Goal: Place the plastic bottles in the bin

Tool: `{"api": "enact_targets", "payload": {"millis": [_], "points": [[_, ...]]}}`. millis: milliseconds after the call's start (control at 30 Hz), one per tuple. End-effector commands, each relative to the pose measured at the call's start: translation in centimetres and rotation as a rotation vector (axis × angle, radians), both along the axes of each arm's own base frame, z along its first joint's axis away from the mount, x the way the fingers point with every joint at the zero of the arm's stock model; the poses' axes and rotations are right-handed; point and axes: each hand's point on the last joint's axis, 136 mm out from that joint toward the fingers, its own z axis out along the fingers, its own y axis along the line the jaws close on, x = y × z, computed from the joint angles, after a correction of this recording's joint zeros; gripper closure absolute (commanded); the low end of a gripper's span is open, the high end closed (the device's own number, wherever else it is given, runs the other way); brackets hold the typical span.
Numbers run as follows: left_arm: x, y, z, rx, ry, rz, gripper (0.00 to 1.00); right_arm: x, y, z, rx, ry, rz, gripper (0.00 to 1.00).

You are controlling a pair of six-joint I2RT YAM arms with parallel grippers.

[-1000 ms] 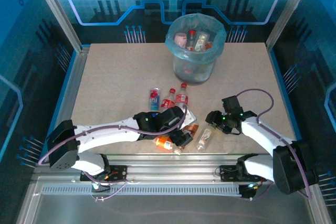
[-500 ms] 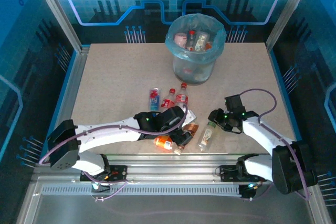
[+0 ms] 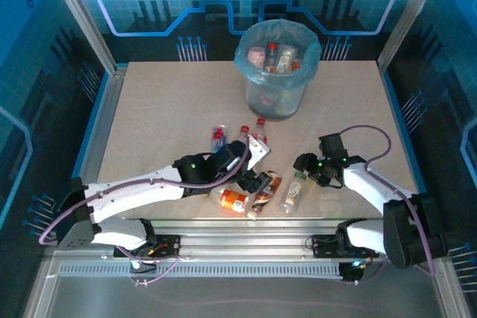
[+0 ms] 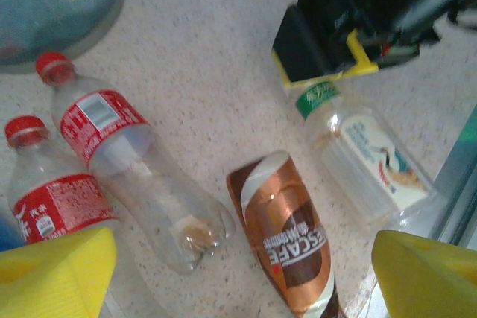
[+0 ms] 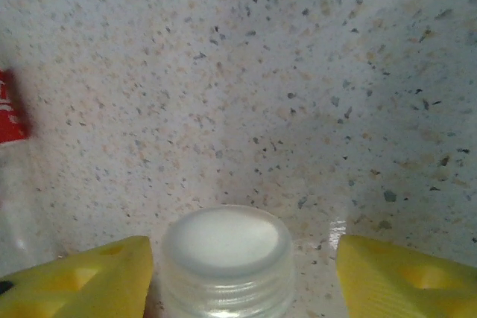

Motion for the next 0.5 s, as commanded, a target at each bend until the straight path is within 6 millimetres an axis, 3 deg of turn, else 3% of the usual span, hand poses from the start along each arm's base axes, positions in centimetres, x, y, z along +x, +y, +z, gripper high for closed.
{"api": "enact_targets", "payload": {"millis": [0, 233, 467], "points": [[0.6, 0.8, 1.8, -0.081, -0.022, 0.057, 0.08, 0.2, 0.1, -0.5, 0.016, 0.028, 0.010, 0.32], [0.9, 2.2, 2.0, -0.109, -0.019, 0.111, 0.09, 0.3, 0.9, -0.8, 0.053, 0.037, 0.034, 0.43], [1.1, 3.2, 1.6, -0.128, -0.004, 0.152, 0.08, 1.1, 0.2, 1.5, 0.024, -0.038, 0.047, 0.60]]}}
